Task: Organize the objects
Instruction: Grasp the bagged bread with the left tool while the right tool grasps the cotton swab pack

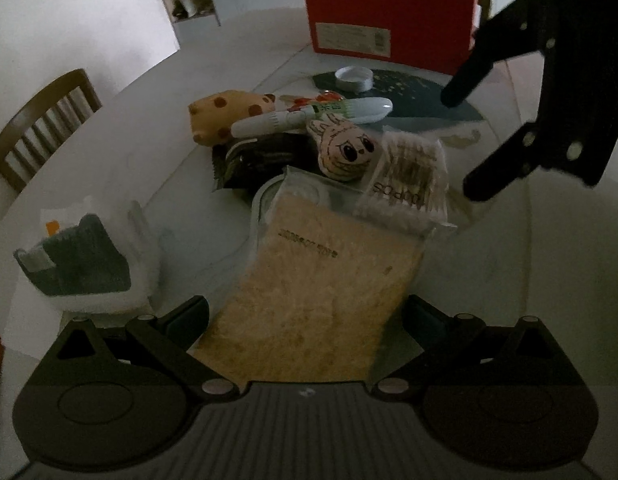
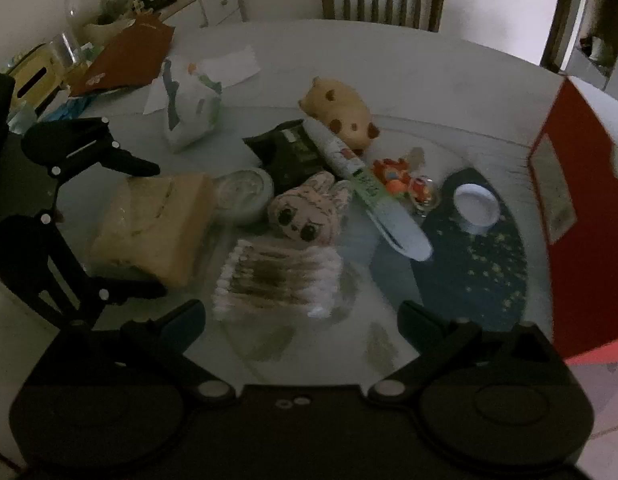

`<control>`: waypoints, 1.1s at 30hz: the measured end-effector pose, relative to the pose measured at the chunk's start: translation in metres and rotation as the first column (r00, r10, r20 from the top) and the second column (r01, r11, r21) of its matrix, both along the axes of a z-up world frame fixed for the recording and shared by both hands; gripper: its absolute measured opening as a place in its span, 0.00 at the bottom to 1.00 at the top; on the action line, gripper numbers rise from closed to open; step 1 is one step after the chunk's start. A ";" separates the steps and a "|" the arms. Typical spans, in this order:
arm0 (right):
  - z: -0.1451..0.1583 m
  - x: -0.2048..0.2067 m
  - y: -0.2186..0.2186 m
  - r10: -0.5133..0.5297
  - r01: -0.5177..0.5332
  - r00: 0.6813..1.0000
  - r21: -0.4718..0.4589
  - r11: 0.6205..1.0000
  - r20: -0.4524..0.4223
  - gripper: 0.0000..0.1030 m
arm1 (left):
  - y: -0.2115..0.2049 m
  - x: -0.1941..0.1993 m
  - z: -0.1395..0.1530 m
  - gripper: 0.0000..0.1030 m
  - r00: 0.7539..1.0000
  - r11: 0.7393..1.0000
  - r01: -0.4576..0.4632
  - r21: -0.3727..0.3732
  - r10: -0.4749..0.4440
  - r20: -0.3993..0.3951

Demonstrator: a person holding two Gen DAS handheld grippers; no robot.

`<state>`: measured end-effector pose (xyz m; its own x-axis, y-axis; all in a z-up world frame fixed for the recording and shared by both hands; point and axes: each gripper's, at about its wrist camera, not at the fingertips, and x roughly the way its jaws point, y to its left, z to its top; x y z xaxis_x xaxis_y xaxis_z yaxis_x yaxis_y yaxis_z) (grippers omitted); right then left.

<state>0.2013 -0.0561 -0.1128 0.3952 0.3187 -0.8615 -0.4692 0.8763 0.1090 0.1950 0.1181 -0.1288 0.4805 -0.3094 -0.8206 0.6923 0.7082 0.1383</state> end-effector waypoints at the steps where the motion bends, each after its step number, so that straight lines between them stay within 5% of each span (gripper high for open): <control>1: -0.002 0.001 0.002 0.007 -0.007 1.000 -0.001 1.000 -0.003 0.99 | 0.001 0.000 -0.001 1.00 1.000 1.000 -0.015 -0.008 0.015 -0.003; 10: -0.012 0.008 0.015 0.045 -0.044 0.999 0.008 0.999 -0.024 0.99 | 0.009 -0.005 0.001 0.88 0.980 0.978 -0.199 -0.062 0.199 -0.005; 22: -0.018 0.009 0.027 0.053 -0.053 0.999 -0.012 0.999 -0.010 0.90 | 0.013 -0.025 0.005 0.84 0.899 0.891 -0.439 -0.118 0.435 -0.055; 29: -0.017 0.005 0.024 0.036 -0.036 0.999 -0.013 0.999 0.018 0.70 | 0.006 -0.035 0.007 0.84 0.857 0.848 -0.515 -0.125 0.509 -0.077; 33: -0.015 0.000 0.020 0.026 -0.026 0.999 -0.003 1.000 0.022 0.67 | -0.003 -0.040 0.007 0.84 0.843 0.837 -0.538 -0.099 0.534 -0.073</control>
